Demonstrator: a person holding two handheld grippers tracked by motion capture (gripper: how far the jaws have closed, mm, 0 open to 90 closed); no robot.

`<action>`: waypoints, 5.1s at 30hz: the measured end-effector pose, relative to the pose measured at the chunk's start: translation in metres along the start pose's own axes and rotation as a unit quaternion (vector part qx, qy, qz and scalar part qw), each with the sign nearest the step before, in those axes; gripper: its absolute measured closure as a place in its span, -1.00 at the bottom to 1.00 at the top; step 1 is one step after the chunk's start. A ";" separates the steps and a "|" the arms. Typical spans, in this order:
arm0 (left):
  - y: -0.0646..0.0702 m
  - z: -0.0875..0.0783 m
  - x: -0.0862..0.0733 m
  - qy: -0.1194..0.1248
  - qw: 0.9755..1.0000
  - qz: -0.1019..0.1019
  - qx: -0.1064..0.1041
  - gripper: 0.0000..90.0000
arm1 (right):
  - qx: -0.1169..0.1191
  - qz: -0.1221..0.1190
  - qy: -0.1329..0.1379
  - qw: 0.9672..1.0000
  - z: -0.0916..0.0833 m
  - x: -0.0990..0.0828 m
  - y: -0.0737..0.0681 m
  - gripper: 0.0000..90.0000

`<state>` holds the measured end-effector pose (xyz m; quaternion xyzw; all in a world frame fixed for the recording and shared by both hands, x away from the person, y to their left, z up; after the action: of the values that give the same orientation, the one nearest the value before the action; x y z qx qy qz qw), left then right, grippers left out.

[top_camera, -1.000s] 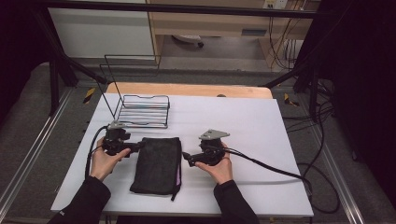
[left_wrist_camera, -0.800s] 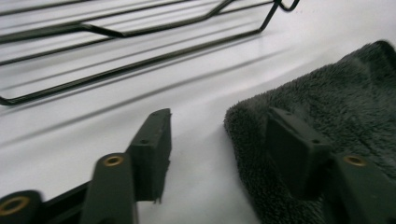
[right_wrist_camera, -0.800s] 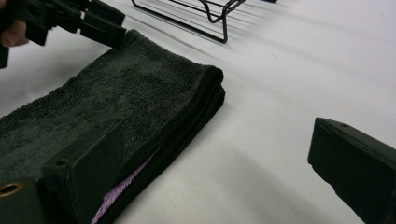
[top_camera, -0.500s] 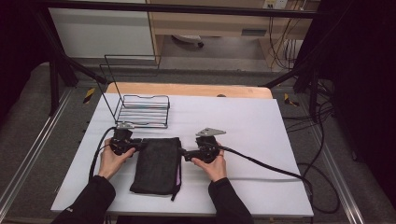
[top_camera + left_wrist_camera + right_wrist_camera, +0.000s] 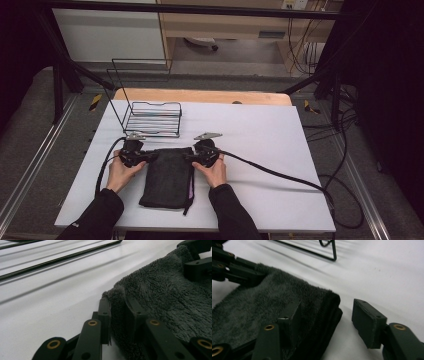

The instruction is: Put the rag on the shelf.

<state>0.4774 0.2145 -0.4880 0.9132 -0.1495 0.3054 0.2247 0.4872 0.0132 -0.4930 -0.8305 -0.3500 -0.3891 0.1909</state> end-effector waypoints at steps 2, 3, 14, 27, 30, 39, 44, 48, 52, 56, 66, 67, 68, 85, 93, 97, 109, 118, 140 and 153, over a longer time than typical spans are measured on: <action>0.000 0.000 0.000 0.001 1.000 0.002 0.000 0.68 | 0.003 -0.002 -0.002 1.000 0.001 -0.002 -0.001 0.03; 0.000 0.000 0.000 0.002 1.000 0.003 0.000 0.68 | 0.008 0.000 -0.003 1.000 0.001 -0.002 -0.002 0.11; 0.001 0.000 -0.001 0.002 1.000 0.009 -0.006 0.76 | 0.054 0.044 -0.025 0.997 0.000 -0.001 -0.004 0.61; 0.005 -0.020 0.006 0.033 0.999 0.007 -0.018 0.82 | 0.056 0.032 0.008 0.998 -0.016 0.010 -0.009 0.73; 0.009 -0.029 0.007 0.046 0.999 0.016 -0.021 0.82 | 0.056 0.023 0.023 0.998 -0.024 0.014 -0.012 0.73; 0.023 -0.055 0.007 0.083 0.995 0.040 -0.027 0.82 | 0.048 -0.007 0.069 0.996 -0.043 0.020 -0.024 0.74; 0.030 -0.065 0.007 0.097 0.994 0.049 -0.028 0.82 | 0.039 -0.021 0.088 0.995 -0.053 0.022 -0.030 0.74; 0.036 -0.075 0.008 0.110 0.992 0.054 -0.027 0.82 | 0.034 -0.026 0.108 0.993 -0.059 0.024 -0.034 0.74; 0.042 -0.084 0.010 0.122 0.990 0.060 -0.031 0.82 | 0.028 -0.035 0.124 0.991 -0.067 0.027 -0.036 0.74; 0.048 -0.092 0.012 0.135 0.988 0.065 -0.033 0.82 | 0.018 -0.048 0.141 0.989 -0.075 0.032 -0.041 0.74; 0.057 -0.112 0.018 0.163 0.983 0.071 -0.044 0.82 | -0.005 -0.077 0.185 0.980 -0.093 0.046 -0.051 0.75; 0.057 -0.114 0.019 0.166 0.983 0.071 -0.045 0.82 | -0.009 -0.080 0.188 0.979 -0.094 0.048 -0.051 0.75; 0.058 -0.116 0.020 0.169 0.982 0.073 -0.045 0.82 | -0.008 -0.081 0.191 0.978 -0.096 0.049 -0.052 0.75; 0.069 -0.146 0.032 0.241 0.966 0.082 -0.050 0.83 | -0.023 -0.112 0.243 0.963 -0.123 0.080 -0.057 0.76; 0.068 -0.159 0.041 0.261 0.961 0.081 -0.049 0.83 | -0.029 -0.124 0.258 0.958 -0.130 0.094 -0.061 0.76; 0.068 -0.165 0.047 0.275 0.957 0.079 -0.050 0.82 | -0.037 -0.131 0.266 0.954 -0.134 0.103 -0.062 0.76; 0.064 -0.183 0.068 0.312 0.946 0.070 -0.046 0.83 | -0.051 -0.136 0.295 0.944 -0.141 0.129 -0.068 0.76; 0.064 -0.194 0.084 0.339 0.938 0.067 -0.044 0.83 | -0.059 -0.135 0.315 0.938 -0.145 0.148 -0.070 0.77; 0.063 -0.230 0.129 0.398 0.915 0.057 -0.042 0.83 | -0.079 -0.139 0.363 0.918 -0.157 0.202 -0.072 0.77; 0.059 -0.249 0.151 0.422 0.904 0.054 -0.037 0.83 | -0.084 -0.148 0.375 0.911 -0.158 0.238 -0.071 0.77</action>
<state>0.4475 0.2686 -0.1976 0.6807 -0.1011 0.6680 0.2833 0.4617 0.0718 -0.2050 -0.5751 -0.3376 -0.7238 0.1773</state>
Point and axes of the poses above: each handheld gripper's, and its own axes: z roughly forward along the jaws, x roughly out of its top, y roughly to its right, the point moved 6 cm from there along z, roughly forward along the jaws, and after that the axes turned 13 degrees about -z, right-handed, at the moved point
